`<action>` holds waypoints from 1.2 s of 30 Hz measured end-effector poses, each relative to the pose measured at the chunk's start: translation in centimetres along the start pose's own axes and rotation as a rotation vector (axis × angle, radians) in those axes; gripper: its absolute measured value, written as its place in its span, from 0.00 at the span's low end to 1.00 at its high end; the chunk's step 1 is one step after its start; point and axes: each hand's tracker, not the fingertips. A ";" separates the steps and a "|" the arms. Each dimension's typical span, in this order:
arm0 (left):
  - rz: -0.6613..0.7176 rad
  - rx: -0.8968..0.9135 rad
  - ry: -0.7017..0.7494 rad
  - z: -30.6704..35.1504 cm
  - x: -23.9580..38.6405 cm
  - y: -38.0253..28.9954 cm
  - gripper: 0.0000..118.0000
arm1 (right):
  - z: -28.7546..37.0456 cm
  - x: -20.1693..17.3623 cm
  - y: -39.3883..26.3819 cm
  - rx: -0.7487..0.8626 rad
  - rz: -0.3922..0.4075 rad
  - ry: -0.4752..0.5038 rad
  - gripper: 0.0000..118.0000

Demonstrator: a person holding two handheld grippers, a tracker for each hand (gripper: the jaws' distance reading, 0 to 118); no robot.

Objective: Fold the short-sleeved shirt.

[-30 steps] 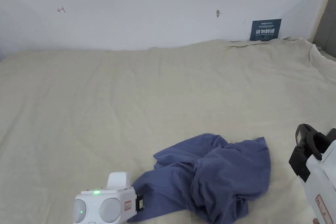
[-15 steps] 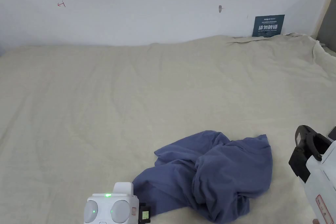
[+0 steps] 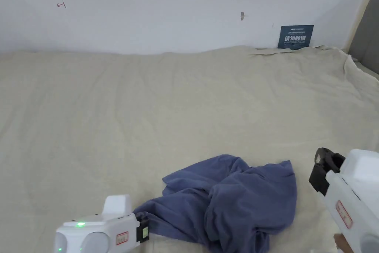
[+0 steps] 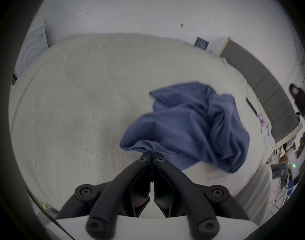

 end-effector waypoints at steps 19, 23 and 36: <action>0.044 0.018 -0.039 0.3 -0.5 1.9 0.00 | -24.3 3.9 -5.2 -0.627 -0.133 -0.061 0.66; 0.043 0.009 -0.040 -0.1 -0.5 2.0 0.00 | -24.6 3.5 -6.2 -0.663 -0.123 -0.042 0.48; 0.110 0.067 -0.111 2.0 -0.9 2.9 0.00 | -15.6 3.3 2.2 -0.384 -0.044 0.108 0.03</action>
